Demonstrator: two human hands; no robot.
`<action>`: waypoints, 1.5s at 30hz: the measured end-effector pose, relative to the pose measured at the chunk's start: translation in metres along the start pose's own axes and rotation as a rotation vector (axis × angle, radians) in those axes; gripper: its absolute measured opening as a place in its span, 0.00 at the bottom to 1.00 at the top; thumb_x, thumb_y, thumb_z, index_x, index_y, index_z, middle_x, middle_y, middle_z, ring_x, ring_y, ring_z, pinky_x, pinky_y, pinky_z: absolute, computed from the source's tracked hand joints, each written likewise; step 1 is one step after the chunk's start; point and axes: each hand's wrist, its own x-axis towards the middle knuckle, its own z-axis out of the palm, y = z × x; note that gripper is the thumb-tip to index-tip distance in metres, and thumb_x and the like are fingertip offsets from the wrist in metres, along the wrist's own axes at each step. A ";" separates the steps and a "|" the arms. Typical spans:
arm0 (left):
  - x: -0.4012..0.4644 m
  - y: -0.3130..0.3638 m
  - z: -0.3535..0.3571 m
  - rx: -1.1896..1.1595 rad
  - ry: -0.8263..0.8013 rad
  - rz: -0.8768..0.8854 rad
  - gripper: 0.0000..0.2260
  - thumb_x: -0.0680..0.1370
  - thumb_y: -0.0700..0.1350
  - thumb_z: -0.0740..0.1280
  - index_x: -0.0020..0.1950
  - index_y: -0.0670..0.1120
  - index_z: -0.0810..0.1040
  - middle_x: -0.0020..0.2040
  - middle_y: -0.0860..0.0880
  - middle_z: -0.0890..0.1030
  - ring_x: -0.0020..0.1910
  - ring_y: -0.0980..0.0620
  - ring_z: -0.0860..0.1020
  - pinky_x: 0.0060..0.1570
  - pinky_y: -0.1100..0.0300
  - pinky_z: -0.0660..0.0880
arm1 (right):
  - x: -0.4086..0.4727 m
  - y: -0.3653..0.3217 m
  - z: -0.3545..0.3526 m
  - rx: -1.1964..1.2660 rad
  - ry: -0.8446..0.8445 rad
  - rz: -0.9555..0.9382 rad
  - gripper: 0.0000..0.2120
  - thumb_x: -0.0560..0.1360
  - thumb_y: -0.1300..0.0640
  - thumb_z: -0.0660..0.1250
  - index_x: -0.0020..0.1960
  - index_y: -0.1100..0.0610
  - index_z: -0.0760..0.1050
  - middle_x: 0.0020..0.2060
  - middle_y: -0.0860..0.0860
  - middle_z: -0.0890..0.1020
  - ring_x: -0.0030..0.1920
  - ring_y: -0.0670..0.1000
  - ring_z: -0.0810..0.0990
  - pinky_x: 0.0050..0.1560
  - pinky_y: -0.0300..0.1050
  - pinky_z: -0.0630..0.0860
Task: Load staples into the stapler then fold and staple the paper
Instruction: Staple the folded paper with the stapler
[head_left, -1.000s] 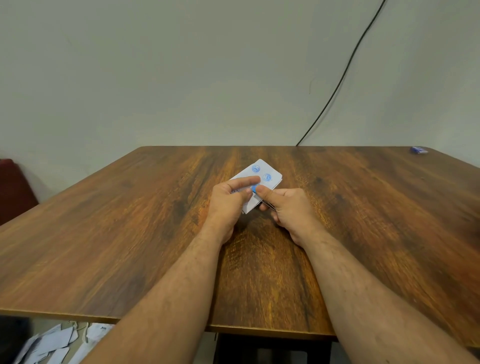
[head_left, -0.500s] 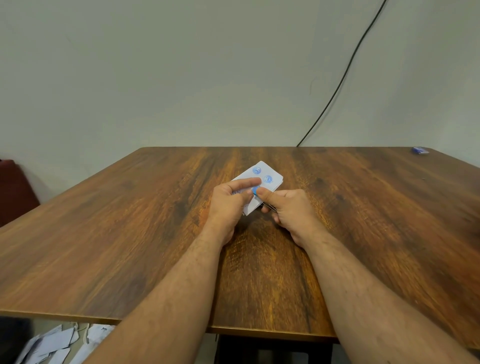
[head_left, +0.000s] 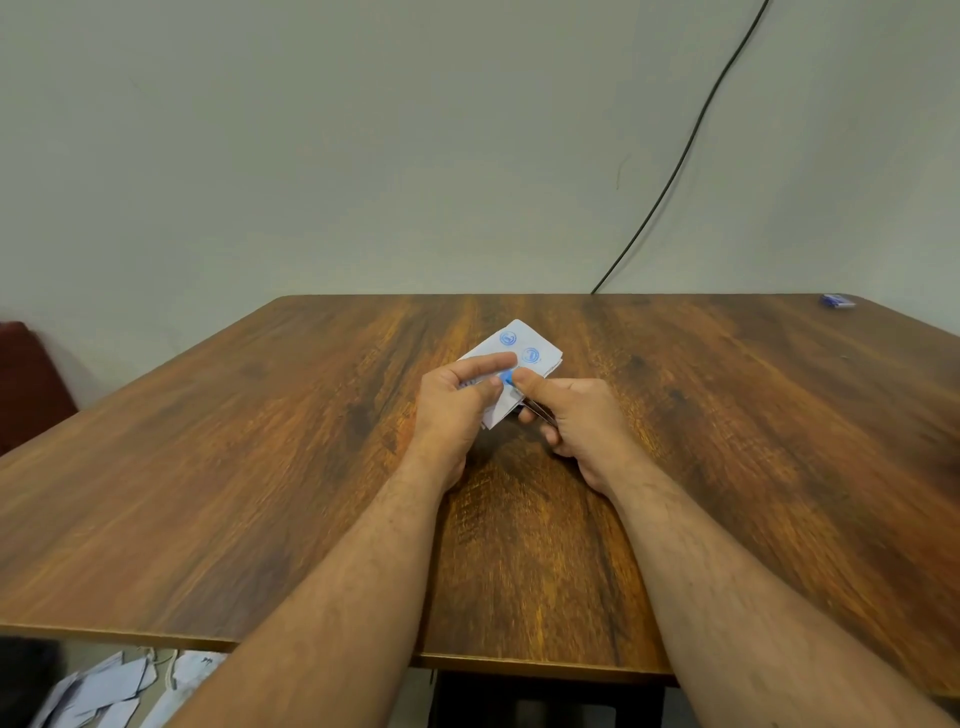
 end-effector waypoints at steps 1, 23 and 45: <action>-0.001 0.001 0.000 0.000 0.011 0.002 0.17 0.77 0.31 0.65 0.50 0.49 0.88 0.61 0.45 0.81 0.54 0.48 0.82 0.45 0.59 0.81 | 0.000 -0.001 0.000 0.017 0.002 0.012 0.20 0.76 0.45 0.72 0.44 0.64 0.84 0.31 0.56 0.80 0.24 0.47 0.66 0.22 0.38 0.60; -0.001 0.004 0.002 0.085 0.179 0.008 0.14 0.75 0.30 0.64 0.46 0.42 0.88 0.54 0.49 0.81 0.51 0.56 0.78 0.50 0.50 0.81 | 0.007 0.001 -0.004 0.145 0.124 0.065 0.14 0.75 0.48 0.74 0.43 0.60 0.83 0.34 0.56 0.83 0.24 0.48 0.66 0.20 0.37 0.60; 0.006 -0.008 0.003 0.421 0.223 0.296 0.17 0.70 0.36 0.72 0.54 0.55 0.84 0.61 0.53 0.67 0.60 0.62 0.71 0.65 0.58 0.73 | 0.009 0.003 -0.002 0.175 0.144 0.047 0.16 0.78 0.45 0.70 0.43 0.59 0.81 0.33 0.54 0.81 0.23 0.47 0.65 0.21 0.36 0.58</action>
